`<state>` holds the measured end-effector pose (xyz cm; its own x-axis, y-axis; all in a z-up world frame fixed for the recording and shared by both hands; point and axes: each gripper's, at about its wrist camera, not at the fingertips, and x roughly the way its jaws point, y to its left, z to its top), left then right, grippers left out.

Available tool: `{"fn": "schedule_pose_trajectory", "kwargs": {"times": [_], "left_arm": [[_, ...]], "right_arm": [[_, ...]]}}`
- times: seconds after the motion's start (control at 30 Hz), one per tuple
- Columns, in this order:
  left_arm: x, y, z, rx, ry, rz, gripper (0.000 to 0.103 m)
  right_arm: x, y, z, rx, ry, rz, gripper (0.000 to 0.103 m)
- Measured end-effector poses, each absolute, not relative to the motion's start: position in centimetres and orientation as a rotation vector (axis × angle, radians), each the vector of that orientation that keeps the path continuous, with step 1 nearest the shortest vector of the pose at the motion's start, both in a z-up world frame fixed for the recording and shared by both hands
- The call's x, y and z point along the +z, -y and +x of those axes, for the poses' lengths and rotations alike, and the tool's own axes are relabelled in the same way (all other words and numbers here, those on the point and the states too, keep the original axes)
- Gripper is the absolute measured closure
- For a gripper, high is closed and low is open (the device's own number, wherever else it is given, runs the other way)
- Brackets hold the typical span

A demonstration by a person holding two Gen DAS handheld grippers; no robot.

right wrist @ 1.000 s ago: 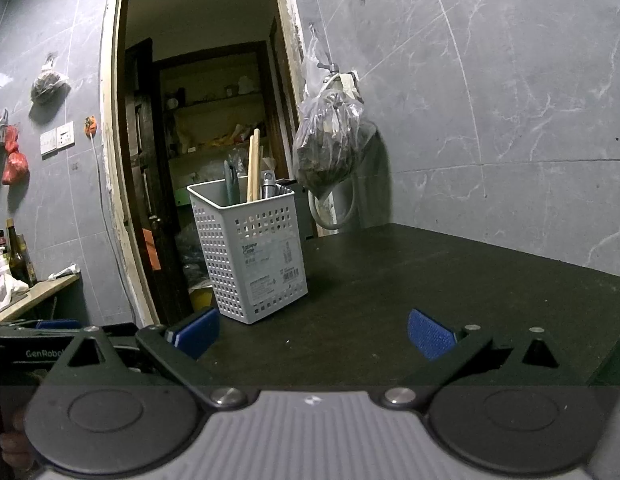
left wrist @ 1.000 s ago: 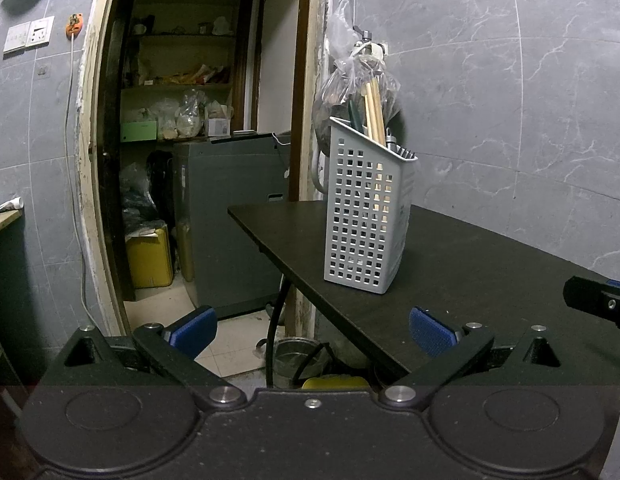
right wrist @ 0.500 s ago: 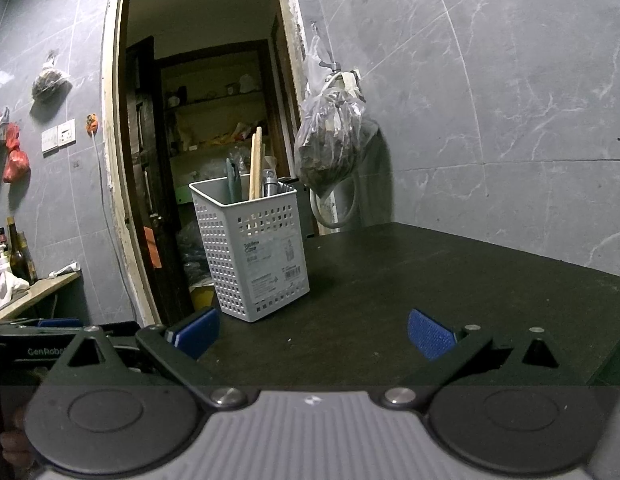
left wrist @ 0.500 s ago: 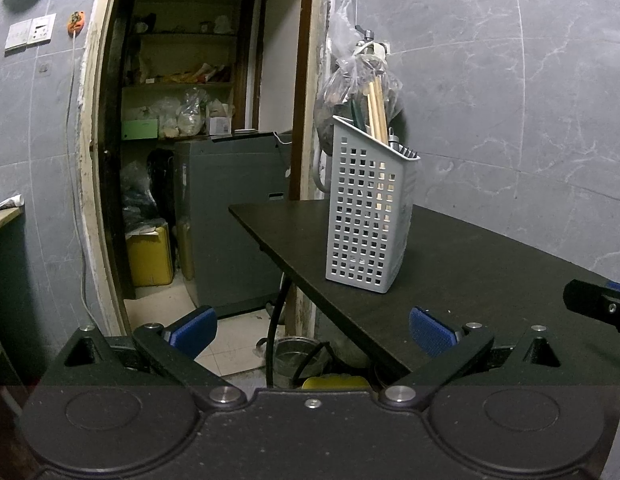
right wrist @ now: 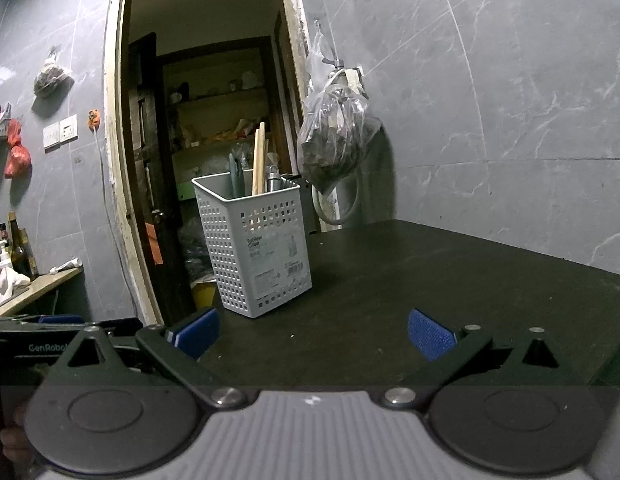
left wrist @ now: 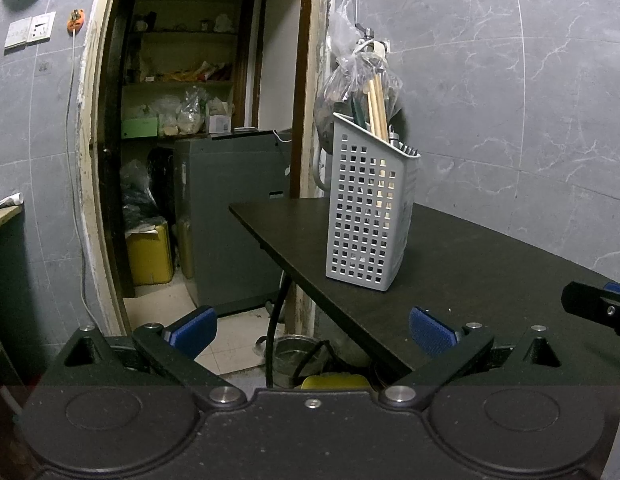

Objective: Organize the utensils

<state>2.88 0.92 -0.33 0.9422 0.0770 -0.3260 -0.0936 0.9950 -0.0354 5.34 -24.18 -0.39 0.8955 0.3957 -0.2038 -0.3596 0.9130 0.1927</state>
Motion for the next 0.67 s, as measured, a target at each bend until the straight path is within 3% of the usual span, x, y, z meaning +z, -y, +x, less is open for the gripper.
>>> {"fn": "schedule_pose_trajectory", "kwargs": {"times": [0.67], "left_arm": [[-0.84,-0.89,3.41,0.072,-0.361,-0.043,0.001]], "right_arm": [[-0.54,24.15,5.78,0.397,-0.256,0.148,0.000]]}}
